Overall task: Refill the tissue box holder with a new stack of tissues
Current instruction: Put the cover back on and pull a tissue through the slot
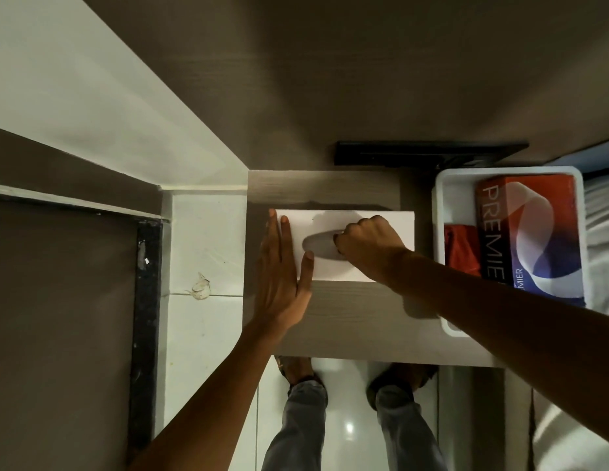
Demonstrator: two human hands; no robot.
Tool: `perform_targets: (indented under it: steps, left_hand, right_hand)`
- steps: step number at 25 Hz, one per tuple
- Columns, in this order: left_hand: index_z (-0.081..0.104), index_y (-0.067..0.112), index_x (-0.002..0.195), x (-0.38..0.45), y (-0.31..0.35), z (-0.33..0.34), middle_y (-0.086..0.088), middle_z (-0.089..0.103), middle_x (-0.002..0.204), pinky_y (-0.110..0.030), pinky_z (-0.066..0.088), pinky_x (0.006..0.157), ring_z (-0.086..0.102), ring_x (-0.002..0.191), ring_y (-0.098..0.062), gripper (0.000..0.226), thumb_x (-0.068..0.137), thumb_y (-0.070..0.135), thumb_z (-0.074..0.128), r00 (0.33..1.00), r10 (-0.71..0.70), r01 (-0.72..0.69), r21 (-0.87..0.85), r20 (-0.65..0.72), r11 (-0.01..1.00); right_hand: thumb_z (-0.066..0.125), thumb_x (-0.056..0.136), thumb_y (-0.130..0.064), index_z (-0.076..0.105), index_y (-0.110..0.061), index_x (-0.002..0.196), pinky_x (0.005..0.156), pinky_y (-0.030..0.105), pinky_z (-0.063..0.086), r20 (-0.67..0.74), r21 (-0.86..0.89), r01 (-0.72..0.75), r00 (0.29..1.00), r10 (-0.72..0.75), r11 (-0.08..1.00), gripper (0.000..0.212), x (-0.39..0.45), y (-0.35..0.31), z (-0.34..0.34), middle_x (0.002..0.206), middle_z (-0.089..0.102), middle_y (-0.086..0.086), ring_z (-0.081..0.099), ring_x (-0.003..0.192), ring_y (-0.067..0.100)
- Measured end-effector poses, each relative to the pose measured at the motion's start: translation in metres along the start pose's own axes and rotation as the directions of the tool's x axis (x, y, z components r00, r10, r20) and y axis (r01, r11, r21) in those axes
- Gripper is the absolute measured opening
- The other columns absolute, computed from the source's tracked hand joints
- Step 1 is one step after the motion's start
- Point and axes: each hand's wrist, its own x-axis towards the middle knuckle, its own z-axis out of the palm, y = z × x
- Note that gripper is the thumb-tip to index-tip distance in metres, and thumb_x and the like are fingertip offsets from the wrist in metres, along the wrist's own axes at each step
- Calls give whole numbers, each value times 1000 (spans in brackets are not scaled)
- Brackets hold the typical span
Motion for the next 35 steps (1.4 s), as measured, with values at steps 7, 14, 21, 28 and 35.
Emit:
perform_targets:
  steps: [7,14,21,28,35]
  left_hand:
    - [9,10,170,2,-4,-1,-9,-2,181,-48,28,133,13,168,-27,79,109,49,39,1000,15,-15,-12,8,1000]
    - [6,13,171,3,-7,3,-5,-5,182,-50,29,133,11,168,-25,82,108,57,33,1000,9,-9,-27,-3,1000]
    - [6,9,171,3,-9,-1,-7,-5,181,-36,20,135,5,167,-17,79,110,45,41,999,48,-49,-28,-19,998]
    - [12,10,170,3,-1,-2,-7,0,181,-43,29,133,15,167,-23,77,108,40,45,999,16,-17,-40,-30,999]
    - [19,11,169,2,5,-3,-8,7,181,-50,39,128,26,164,-27,72,109,40,46,999,-20,19,-31,-45,999]
  right_hand:
    - [58,98,-15,75,-16,111,80,37,56,49,-58,132,990,-129,990,21,5,5,-4,100,80,6,76,92,32]
    - [61,98,-19,77,-16,101,85,36,54,36,-123,193,981,-190,973,16,11,8,1,94,80,5,75,90,29]
    - [61,100,-35,73,-20,114,96,39,58,-30,128,107,994,-104,986,24,-1,20,4,108,78,5,74,99,26]
    - [65,98,-32,69,-20,122,87,41,59,-131,208,73,990,-46,975,26,-16,11,-7,107,77,5,73,95,25]
    - [61,101,-25,72,-18,102,61,35,60,-311,353,-24,940,142,935,13,-47,-9,-1,83,75,4,71,68,22]
